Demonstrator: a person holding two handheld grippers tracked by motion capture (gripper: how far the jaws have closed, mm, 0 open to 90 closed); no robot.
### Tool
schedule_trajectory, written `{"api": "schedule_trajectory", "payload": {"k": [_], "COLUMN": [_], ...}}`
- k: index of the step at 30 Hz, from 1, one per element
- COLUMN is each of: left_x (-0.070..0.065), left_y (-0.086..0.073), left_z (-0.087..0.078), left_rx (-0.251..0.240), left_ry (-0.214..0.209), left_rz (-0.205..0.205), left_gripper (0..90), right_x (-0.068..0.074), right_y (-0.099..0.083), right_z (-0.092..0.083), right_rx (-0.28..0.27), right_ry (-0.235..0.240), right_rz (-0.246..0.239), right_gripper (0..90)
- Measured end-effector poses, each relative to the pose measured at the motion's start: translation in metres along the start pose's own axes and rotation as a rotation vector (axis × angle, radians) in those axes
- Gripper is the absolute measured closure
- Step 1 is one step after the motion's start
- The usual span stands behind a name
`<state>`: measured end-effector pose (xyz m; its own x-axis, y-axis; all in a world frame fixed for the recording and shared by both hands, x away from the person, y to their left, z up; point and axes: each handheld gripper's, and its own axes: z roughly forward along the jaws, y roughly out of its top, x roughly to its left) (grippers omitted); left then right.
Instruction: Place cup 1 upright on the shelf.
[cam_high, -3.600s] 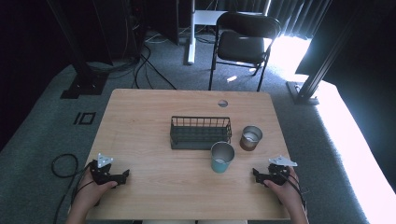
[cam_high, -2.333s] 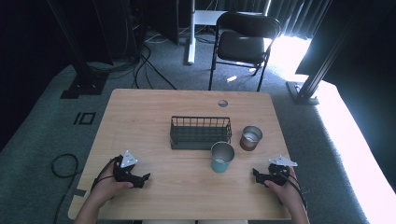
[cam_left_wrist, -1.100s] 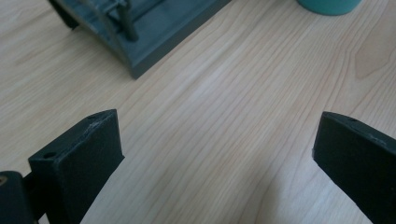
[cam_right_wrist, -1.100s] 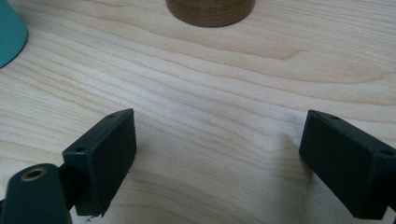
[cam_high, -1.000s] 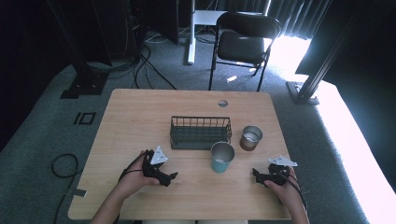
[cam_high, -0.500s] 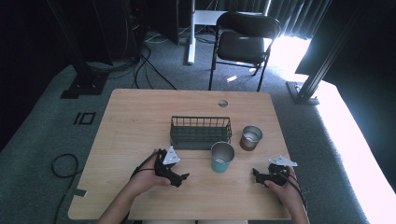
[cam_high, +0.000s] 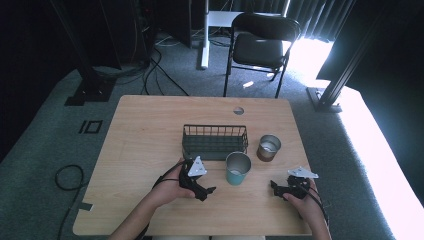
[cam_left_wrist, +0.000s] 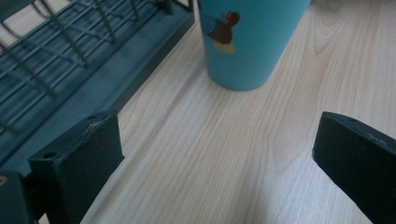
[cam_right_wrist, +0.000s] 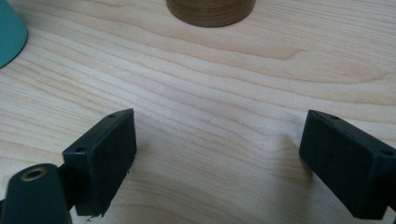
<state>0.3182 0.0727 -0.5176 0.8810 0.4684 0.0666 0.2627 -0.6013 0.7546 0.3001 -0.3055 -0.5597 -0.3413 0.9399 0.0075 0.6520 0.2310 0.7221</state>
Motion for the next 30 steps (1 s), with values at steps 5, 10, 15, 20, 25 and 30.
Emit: {"api": "schedule_trajectory", "payload": {"k": [5, 10, 15, 20, 25, 30], "left_x": [-0.004, -0.006, -0.008, -0.009, -0.012, -0.013], "left_y": [0.009, 0.018, 0.025, 0.033, 0.044, 0.05], "left_z": [0.005, 0.01, 0.014, 0.019, 0.025, 0.032], "left_rx": [-0.012, -0.041, -0.068, -0.076, -0.093, -0.101], "left_ry": [-0.015, -0.019, -0.034, -0.05, -0.059, -0.056], "left_rz": [0.014, 0.019, 0.015, 0.025, 0.038, 0.034], "left_gripper": [2.1, 2.1, 2.1, 2.1, 2.1, 2.1], "right_x": [0.0, 0.0, 0.0, 0.0, 0.0, 0.0], "right_y": [0.0, 0.0, 0.0, 0.0, 0.0, 0.0], "right_z": [0.0, 0.0, 0.0, 0.0, 0.0, 0.0], "right_rx": [0.0, 0.0, 0.0, 0.0, 0.0, 0.0], "right_ry": [0.0, 0.0, 0.0, 0.0, 0.0, 0.0], "right_rz": [0.001, 0.001, 0.0, 0.0, 0.0, 0.0], "right_gripper": [10.6, 10.6, 10.6, 10.6, 10.6, 10.6]}}
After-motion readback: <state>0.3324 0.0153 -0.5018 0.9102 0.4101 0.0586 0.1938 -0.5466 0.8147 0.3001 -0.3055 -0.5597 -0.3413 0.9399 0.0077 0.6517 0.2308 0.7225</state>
